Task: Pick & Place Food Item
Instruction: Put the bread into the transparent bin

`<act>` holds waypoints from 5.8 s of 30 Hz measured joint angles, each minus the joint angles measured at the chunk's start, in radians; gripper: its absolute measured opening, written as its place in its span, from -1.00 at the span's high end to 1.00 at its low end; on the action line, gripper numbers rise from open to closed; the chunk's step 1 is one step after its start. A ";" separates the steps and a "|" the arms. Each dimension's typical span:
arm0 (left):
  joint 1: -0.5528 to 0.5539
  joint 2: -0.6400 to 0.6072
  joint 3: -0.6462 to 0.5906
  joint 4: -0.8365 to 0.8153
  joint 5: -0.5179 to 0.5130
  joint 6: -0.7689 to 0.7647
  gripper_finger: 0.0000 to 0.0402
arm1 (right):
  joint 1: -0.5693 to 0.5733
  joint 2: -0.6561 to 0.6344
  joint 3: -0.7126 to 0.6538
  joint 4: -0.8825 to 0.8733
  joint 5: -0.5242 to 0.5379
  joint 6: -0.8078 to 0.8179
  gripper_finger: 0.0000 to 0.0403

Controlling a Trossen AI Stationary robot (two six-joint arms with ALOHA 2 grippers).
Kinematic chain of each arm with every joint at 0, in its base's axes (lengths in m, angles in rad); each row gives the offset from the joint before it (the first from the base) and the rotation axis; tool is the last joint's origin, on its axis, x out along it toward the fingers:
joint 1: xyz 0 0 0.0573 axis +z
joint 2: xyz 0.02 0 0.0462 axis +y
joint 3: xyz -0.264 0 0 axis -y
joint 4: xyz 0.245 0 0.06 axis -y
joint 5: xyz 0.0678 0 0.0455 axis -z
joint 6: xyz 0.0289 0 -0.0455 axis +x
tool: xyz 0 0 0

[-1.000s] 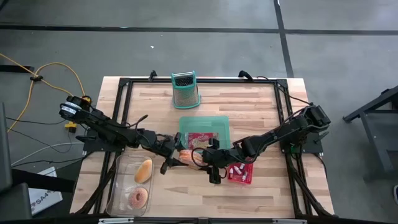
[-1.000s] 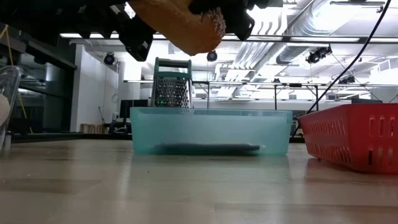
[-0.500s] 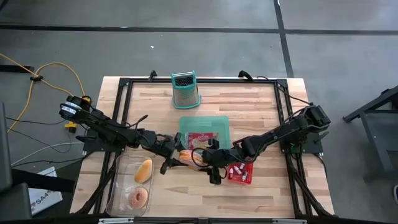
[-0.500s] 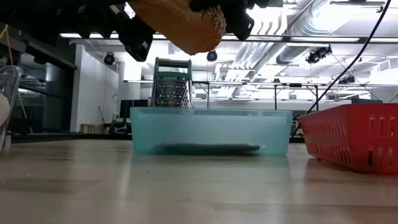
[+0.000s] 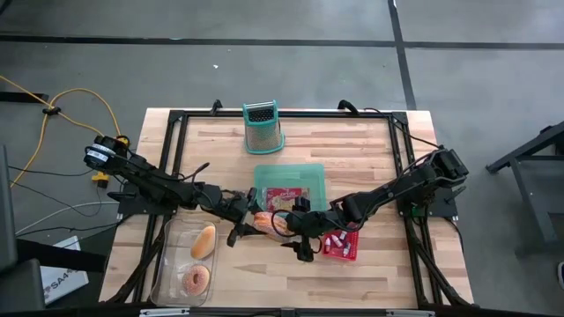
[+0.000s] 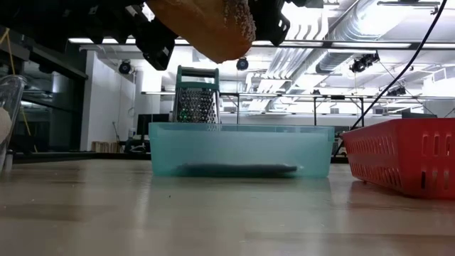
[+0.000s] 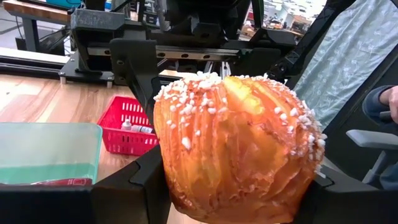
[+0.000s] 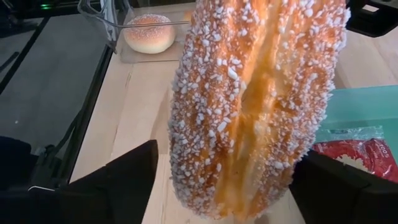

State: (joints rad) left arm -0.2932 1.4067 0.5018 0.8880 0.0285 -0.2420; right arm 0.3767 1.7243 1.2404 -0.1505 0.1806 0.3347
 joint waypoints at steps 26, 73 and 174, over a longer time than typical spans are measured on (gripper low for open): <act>0.000 0.000 0.000 -0.001 0.000 -0.001 -0.02 | -0.019 -0.005 0.000 -0.003 -0.001 -0.021 -0.74; 0.000 0.000 0.000 0.000 0.001 -0.001 -0.02 | -0.017 -0.243 0.000 -0.527 0.021 -0.014 -0.74; -0.379 -0.860 -0.017 -1.069 0.461 0.244 -0.02 | -0.017 -0.242 0.000 -0.181 0.019 0.009 -0.74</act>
State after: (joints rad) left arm -0.6724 0.5470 0.4846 -0.1808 0.4892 0.0017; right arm 0.3599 1.4822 1.2406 -0.3318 0.1993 0.3435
